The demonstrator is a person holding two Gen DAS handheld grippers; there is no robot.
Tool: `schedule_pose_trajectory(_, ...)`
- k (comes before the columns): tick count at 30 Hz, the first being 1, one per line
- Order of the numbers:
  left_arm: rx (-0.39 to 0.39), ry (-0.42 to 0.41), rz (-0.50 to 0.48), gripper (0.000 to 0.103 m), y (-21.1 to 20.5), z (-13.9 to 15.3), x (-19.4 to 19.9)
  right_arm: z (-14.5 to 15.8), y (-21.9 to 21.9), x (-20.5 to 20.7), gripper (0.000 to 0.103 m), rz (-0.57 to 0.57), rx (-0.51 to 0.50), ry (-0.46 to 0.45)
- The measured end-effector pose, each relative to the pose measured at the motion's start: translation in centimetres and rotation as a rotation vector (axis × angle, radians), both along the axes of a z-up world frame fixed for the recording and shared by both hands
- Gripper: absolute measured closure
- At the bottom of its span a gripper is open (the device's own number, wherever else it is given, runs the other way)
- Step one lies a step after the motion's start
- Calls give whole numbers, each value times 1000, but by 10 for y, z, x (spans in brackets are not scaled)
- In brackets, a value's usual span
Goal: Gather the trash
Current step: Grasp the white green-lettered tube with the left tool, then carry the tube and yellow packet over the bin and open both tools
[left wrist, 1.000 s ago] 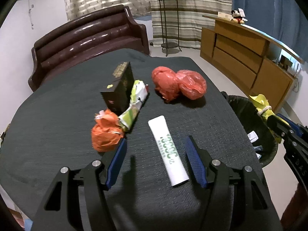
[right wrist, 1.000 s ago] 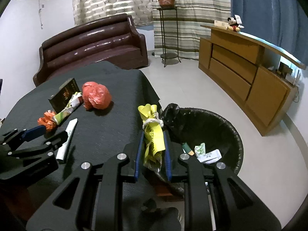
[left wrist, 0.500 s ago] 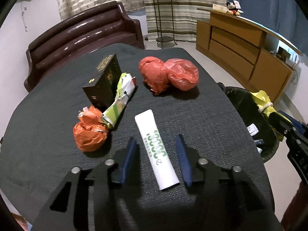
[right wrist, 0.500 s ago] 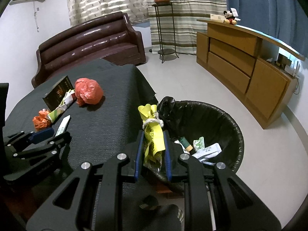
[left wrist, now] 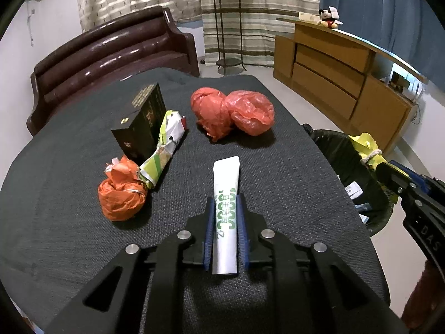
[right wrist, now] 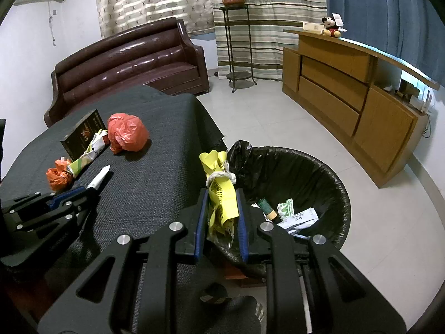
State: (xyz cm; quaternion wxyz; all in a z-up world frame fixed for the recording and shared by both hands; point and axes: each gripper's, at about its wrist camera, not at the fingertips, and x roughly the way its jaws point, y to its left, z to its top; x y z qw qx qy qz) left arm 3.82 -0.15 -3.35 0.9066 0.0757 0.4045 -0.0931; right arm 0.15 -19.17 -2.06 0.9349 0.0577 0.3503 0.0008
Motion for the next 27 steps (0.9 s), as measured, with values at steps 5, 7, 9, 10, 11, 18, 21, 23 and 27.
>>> schedule_pose_trajectory(5, -18, -41, -19, 87, -3, 9, -7, 3, -6, -1, 84, -13, -6, -7)
schedule_pose_trajectory(7, -21, -64, -27, 87, -7, 15, -9, 5, -10, -1, 84, -23, -11, -13)
schedule_pose_trajectory(9, -27, -86, -37, 87, -11, 20, -11, 7, -14, -3, 84, -36, -16, -20)
schedule_pose_trajectory(10, -29, -97, -44, 87, -14, 23, -11, 9, -19, -3, 84, -46, -18, -24)
schedule_pose_trajectory(11, -32, -104, -52, 87, -18, 25, -9, 10, -20, -2, 84, -53, -20, -26)
schedule_pose_trajectory(18, -47, -132, -109, 87, -49, 31, 4, 15, -41, 0, 84, -127, -36, -40)
schedule_pose_trajectory(21, -49, -136, -128, 87, -62, 29, 8, 16, -51, 1, 84, -156, -43, -47)
schedule_pose_trajectory(23, -49, -139, -139, 87, -70, 28, 10, 16, -58, 2, 84, -173, -45, -49)
schedule_pose_trajectory(27, -47, -139, -165, 87, -86, 25, 13, 15, -69, 6, 84, -200, -46, -51)
